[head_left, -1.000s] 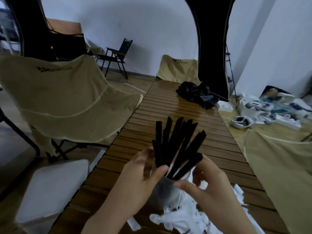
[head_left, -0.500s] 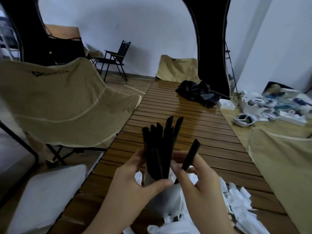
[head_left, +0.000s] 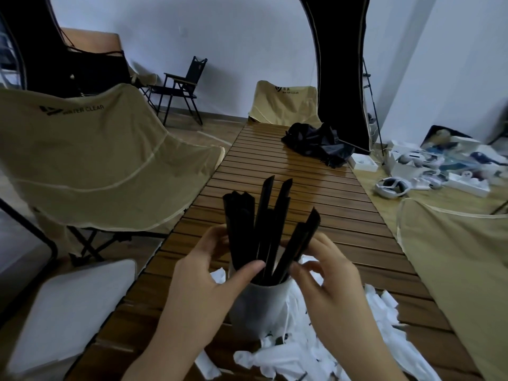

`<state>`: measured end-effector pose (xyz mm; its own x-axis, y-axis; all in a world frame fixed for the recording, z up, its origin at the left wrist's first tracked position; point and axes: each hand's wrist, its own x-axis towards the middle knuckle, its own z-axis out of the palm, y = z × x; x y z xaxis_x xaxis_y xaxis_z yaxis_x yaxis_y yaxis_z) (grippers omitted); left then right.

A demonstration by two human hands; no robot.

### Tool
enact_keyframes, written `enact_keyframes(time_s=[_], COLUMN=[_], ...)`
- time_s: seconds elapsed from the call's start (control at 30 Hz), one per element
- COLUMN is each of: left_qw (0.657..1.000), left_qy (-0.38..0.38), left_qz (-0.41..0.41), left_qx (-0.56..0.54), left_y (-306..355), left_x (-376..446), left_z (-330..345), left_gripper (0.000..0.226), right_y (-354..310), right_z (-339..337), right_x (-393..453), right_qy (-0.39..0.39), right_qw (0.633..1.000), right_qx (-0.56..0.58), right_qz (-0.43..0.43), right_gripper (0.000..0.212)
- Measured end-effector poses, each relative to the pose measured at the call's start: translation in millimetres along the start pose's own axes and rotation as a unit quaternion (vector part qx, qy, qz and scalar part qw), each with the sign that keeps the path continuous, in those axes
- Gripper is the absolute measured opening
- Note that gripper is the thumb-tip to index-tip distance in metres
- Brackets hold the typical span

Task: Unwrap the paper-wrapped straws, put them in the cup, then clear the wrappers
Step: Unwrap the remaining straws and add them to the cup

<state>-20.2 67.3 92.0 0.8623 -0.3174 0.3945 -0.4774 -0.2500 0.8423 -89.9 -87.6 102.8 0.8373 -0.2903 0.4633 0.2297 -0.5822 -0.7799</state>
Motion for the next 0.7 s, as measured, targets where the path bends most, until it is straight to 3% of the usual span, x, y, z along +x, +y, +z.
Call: enact_keyframes(time_s=[0.23,0.37,0.5,0.7], left_qw=[1.0,1.0,1.0,0.999], left_qy=[-0.013,-0.013,-0.015,-0.032], left_qz=[-0.004,0.0,0.002,-0.005], left_qx=[-0.014,-0.015,-0.012,-0.038], left_y=[-2.3,-1.7,-2.7,-2.1], left_x=[0.2,-0.3,-0.1,-0.8], left_z=[0.1,0.2,-2.3,-3.0], left_gripper=[0.048,0.047,0.044,0.04], right_y=[-7.9,-17.6,-19.6,-20.5], right_z=[-4.6,-5.3,-12.0,-10.3], right_x=[-3.4,-3.5,-1.3,-1.0], right_qy=[0.132,0.204,0.225,0.236], right_qw=[0.988,0.971,0.961,0.965], right_qx=[0.045,0.031,0.005,0.011], right_qz=[-0.061,-0.12,-0.161,-0.11], right_gripper=[0.048,0.035,0.028,0.078])
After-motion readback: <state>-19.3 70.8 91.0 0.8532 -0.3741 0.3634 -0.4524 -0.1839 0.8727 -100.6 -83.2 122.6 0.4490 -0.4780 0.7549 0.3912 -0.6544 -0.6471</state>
